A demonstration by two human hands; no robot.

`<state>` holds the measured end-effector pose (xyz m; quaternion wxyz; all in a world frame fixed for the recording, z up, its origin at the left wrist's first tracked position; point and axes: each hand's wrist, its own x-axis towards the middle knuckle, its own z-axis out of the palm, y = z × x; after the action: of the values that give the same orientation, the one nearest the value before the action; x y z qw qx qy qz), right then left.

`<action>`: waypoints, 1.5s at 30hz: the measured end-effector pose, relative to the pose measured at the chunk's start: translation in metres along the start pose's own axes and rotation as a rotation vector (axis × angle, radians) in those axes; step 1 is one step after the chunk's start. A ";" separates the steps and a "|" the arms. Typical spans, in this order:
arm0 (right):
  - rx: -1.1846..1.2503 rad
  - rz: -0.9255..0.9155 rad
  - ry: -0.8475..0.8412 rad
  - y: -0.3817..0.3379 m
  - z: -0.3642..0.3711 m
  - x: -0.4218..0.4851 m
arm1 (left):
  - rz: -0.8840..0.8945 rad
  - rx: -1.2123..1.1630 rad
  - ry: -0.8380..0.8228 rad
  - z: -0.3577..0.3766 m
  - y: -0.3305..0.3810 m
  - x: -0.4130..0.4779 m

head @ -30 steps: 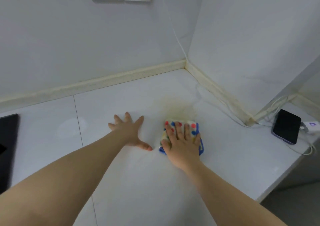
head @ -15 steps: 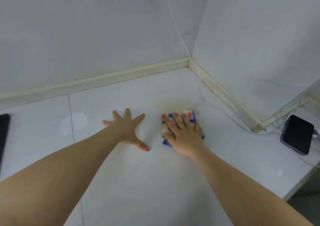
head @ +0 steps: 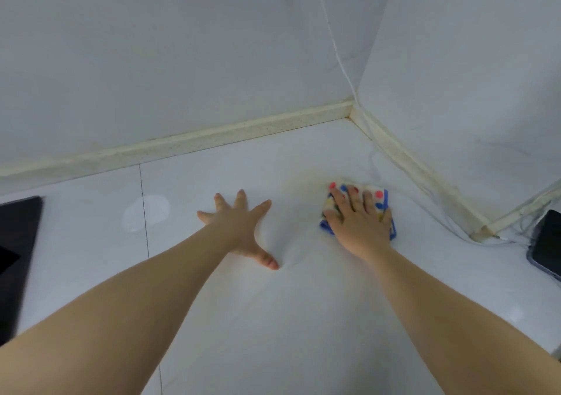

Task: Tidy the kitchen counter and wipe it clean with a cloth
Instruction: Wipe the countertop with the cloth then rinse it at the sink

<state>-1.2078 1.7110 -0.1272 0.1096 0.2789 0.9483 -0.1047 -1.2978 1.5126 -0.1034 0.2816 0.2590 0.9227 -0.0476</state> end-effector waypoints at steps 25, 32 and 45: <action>-0.018 -0.065 -0.037 -0.059 0.006 0.011 | 0.076 -0.002 0.034 -0.005 -0.033 -0.010; -0.114 -0.379 -0.032 -0.087 0.020 -0.008 | 0.089 0.016 0.029 -0.014 -0.029 -0.008; -0.120 -0.352 -0.016 -0.092 0.011 0.027 | -0.004 0.001 0.043 0.000 -0.040 0.001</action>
<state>-1.2792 1.6456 -0.1326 0.1136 0.1008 0.9861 -0.0679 -1.3189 1.4791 -0.1062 0.2617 0.2582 0.9290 -0.0434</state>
